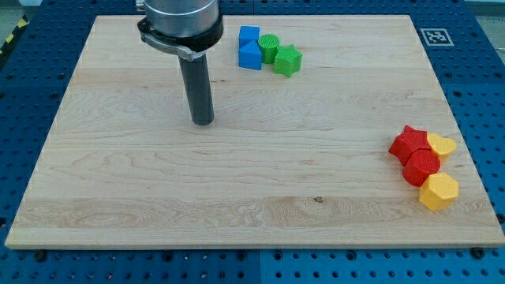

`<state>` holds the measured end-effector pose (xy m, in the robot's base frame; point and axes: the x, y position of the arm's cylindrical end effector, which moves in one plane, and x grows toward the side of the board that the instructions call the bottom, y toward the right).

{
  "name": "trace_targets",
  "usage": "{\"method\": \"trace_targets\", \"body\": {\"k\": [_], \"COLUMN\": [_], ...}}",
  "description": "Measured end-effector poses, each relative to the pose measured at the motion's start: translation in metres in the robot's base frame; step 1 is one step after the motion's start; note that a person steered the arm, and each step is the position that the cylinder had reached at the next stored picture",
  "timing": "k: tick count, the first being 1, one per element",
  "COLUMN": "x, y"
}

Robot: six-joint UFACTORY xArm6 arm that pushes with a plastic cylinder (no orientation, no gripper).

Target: Move arm towards yellow hexagon

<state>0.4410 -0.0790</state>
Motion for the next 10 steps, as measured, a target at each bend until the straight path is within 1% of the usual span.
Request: {"method": "trace_targets", "body": {"k": [2,3,4,5,6,7,9,10], "x": [0.000,0.017,0.061,0.091,0.115,0.124,0.130,0.104], "y": [0.000,0.007,0.060,0.129,0.200,0.228,0.228,0.214]}}
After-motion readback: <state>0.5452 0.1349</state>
